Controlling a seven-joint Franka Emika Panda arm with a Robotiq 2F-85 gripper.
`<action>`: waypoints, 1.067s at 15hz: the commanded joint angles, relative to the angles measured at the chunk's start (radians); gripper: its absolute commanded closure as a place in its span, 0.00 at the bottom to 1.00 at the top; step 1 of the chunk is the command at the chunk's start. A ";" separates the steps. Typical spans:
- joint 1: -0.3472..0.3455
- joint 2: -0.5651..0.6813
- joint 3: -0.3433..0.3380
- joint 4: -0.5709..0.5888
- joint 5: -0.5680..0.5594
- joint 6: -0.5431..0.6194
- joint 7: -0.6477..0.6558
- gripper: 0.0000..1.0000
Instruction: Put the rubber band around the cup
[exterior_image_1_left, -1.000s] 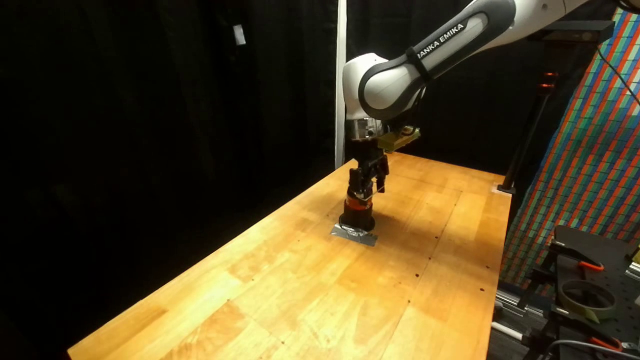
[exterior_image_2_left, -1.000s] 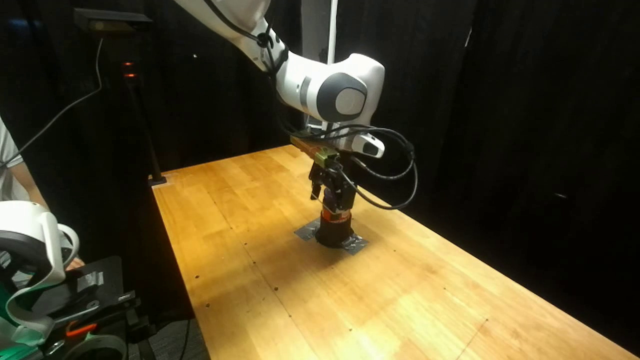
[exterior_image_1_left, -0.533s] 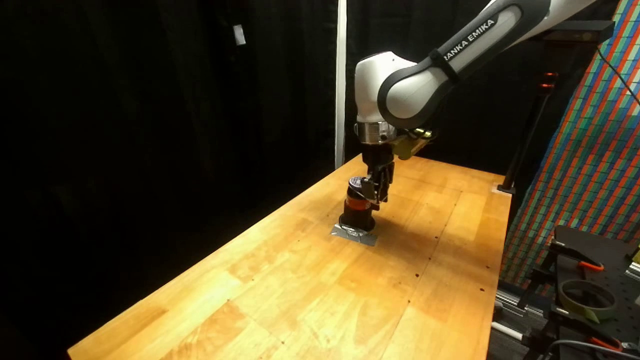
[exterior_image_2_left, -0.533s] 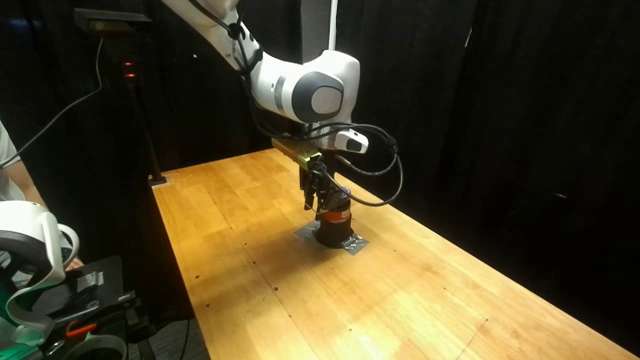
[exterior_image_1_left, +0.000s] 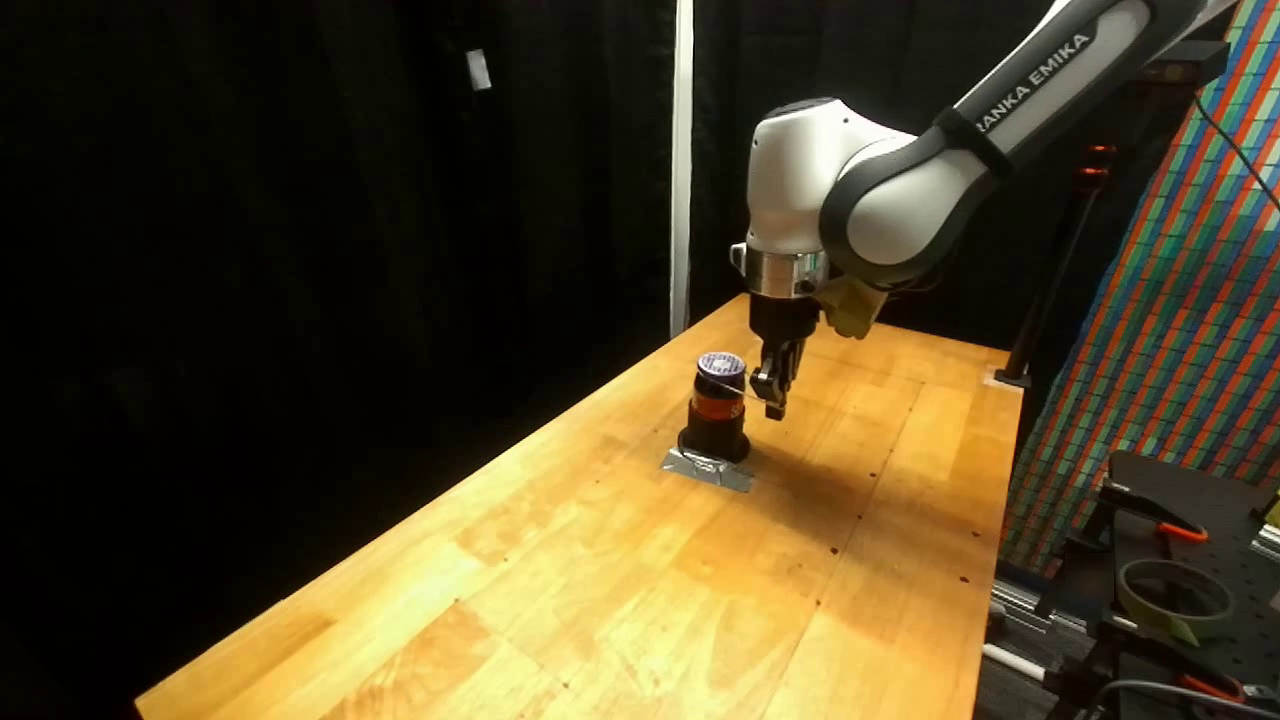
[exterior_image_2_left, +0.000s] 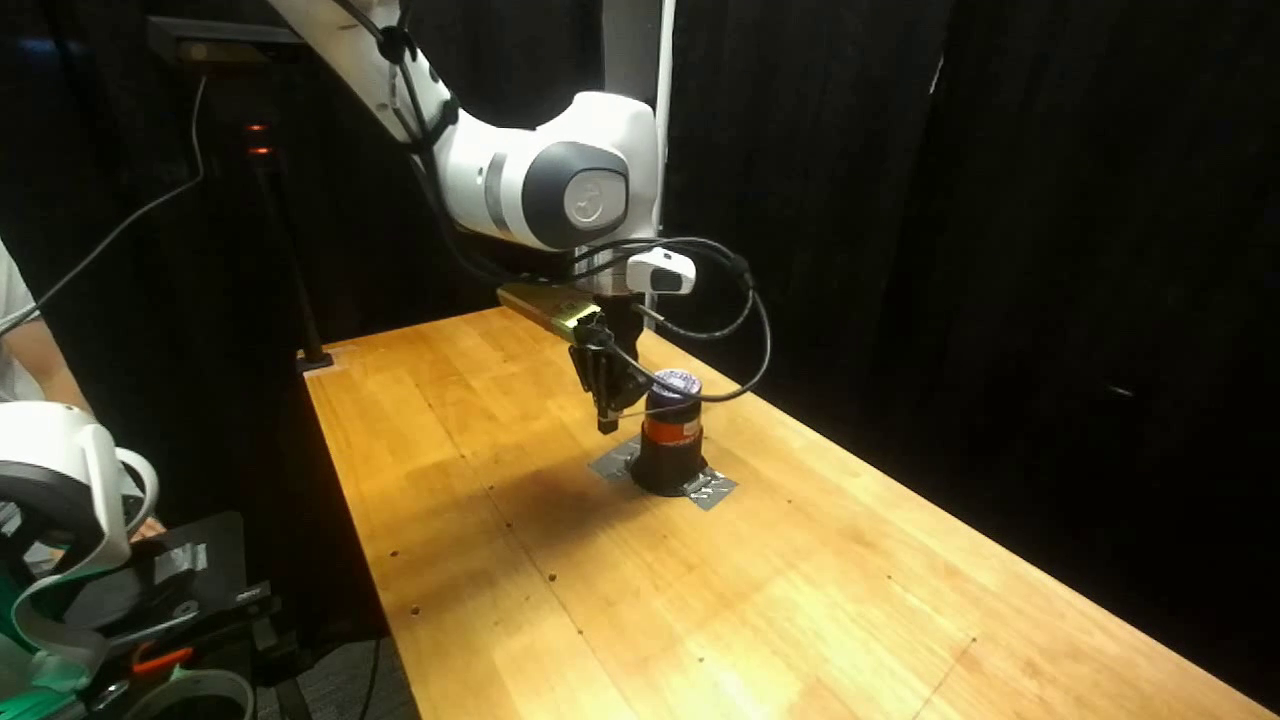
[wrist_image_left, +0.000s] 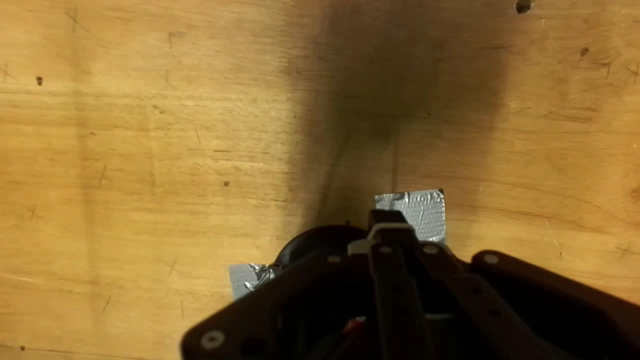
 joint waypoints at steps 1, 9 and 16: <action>0.034 -0.094 -0.024 -0.140 -0.072 0.145 0.089 0.91; 0.105 -0.156 -0.124 -0.283 -0.283 0.400 0.328 0.92; 0.128 -0.158 -0.202 -0.357 -0.405 0.642 0.490 0.91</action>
